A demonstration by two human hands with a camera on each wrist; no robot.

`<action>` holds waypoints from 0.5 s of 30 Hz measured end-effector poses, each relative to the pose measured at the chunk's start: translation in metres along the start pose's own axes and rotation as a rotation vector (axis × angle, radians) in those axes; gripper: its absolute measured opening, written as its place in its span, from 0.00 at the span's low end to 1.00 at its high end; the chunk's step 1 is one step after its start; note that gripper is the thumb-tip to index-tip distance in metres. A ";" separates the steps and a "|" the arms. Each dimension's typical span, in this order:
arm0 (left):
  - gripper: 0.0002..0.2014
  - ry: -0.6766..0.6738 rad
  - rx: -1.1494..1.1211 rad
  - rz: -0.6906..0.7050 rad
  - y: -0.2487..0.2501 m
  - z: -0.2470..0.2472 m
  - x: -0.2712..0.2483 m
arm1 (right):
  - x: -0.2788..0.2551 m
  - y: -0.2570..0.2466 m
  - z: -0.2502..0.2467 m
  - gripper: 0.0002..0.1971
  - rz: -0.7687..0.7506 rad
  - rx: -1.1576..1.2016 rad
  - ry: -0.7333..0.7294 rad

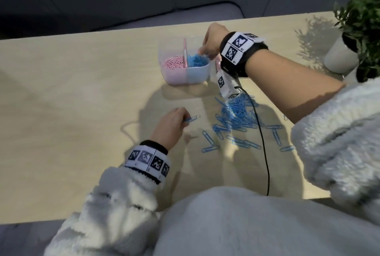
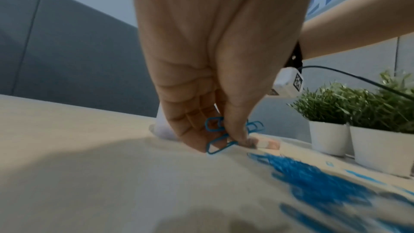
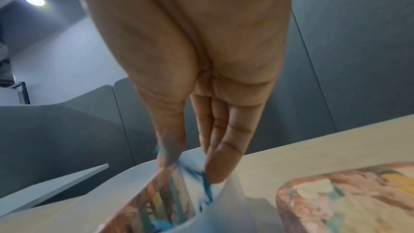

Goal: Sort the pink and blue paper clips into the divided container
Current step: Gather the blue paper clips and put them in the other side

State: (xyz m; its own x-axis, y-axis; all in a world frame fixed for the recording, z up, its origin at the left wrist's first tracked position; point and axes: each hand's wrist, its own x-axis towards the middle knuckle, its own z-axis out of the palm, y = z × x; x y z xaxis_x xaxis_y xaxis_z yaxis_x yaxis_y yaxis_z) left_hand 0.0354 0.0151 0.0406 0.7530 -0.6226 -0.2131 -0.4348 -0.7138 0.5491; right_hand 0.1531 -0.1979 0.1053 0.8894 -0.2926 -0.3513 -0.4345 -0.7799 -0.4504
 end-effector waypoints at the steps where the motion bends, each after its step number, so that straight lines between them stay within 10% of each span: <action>1: 0.06 0.034 -0.009 0.013 0.005 -0.007 0.010 | 0.000 0.001 -0.001 0.20 0.005 0.050 0.006; 8: 0.11 0.234 0.124 0.032 0.045 -0.053 0.103 | -0.051 0.055 -0.001 0.06 0.016 0.447 0.175; 15: 0.16 0.049 0.252 -0.031 0.047 -0.055 0.157 | -0.133 0.160 0.015 0.11 0.216 0.492 0.103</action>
State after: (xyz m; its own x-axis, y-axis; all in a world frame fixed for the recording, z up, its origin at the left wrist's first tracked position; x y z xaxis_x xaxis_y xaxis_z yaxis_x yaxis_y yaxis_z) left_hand 0.1607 -0.0985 0.0771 0.7881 -0.5874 -0.1843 -0.5158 -0.7934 0.3231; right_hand -0.0373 -0.2753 0.0678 0.7710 -0.4893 -0.4076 -0.6022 -0.3520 -0.7165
